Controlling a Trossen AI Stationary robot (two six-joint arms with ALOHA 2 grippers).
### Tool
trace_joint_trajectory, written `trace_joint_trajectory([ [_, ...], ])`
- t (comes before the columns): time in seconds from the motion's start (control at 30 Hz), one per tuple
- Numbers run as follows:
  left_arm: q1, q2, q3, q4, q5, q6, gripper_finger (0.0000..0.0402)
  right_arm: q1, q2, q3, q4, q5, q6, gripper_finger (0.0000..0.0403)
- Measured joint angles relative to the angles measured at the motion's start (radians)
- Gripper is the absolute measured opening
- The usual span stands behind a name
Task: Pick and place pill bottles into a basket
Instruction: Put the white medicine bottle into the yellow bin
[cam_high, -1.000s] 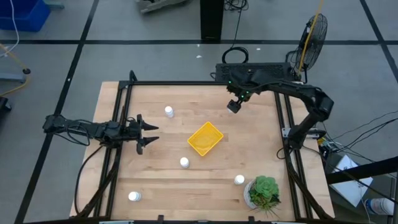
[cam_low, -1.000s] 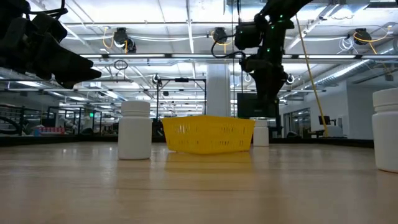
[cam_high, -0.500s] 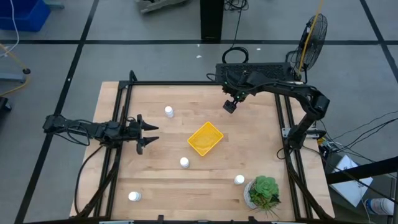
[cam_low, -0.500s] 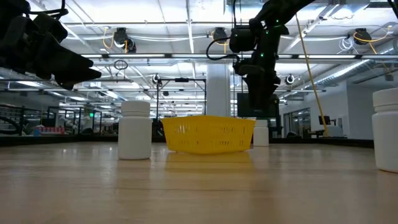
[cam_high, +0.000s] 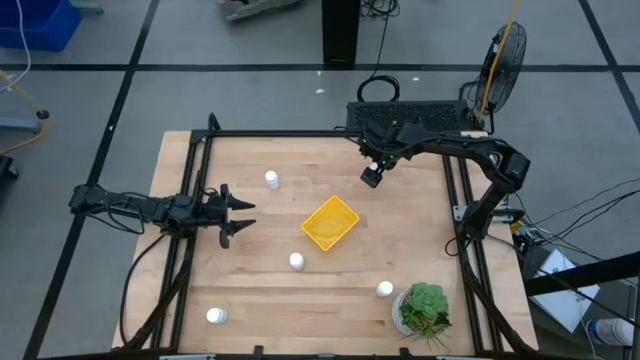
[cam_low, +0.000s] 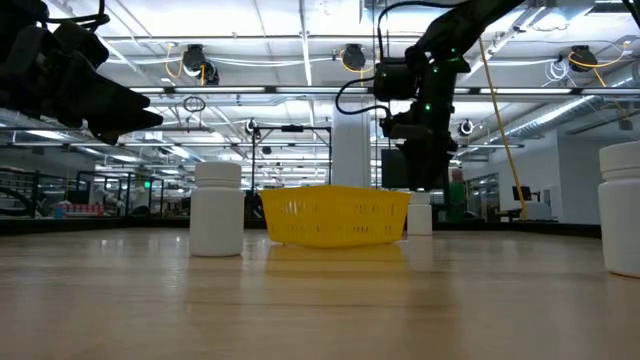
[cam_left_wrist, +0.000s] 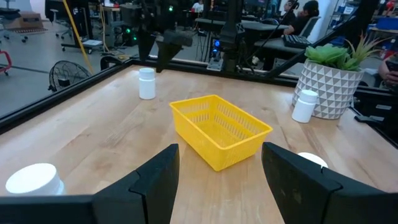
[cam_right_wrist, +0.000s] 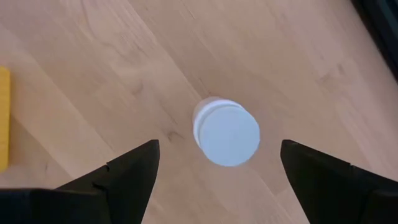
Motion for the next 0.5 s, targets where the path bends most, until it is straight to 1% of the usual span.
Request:
trace_joint_trajectory([
  [0.1, 0.000, 0.000, 0.000, 0.000, 0.000, 0.001, 0.0234, 0.000, 0.000, -0.035, 0.040, -0.028, 0.003, 0.0324],
  [0.23, 0.000, 0.000, 0.000, 0.000, 0.000, 0.005, 0.0234, 0.000, 0.000, -0.068, 0.084, -0.027, 0.004, 0.0323],
  [0.5, 0.000, 0.000, 0.000, 0.000, 0.000, 0.016, 0.0234, -0.001, 0.000, -0.078, 0.112, -0.024, -0.008, 0.0322],
])
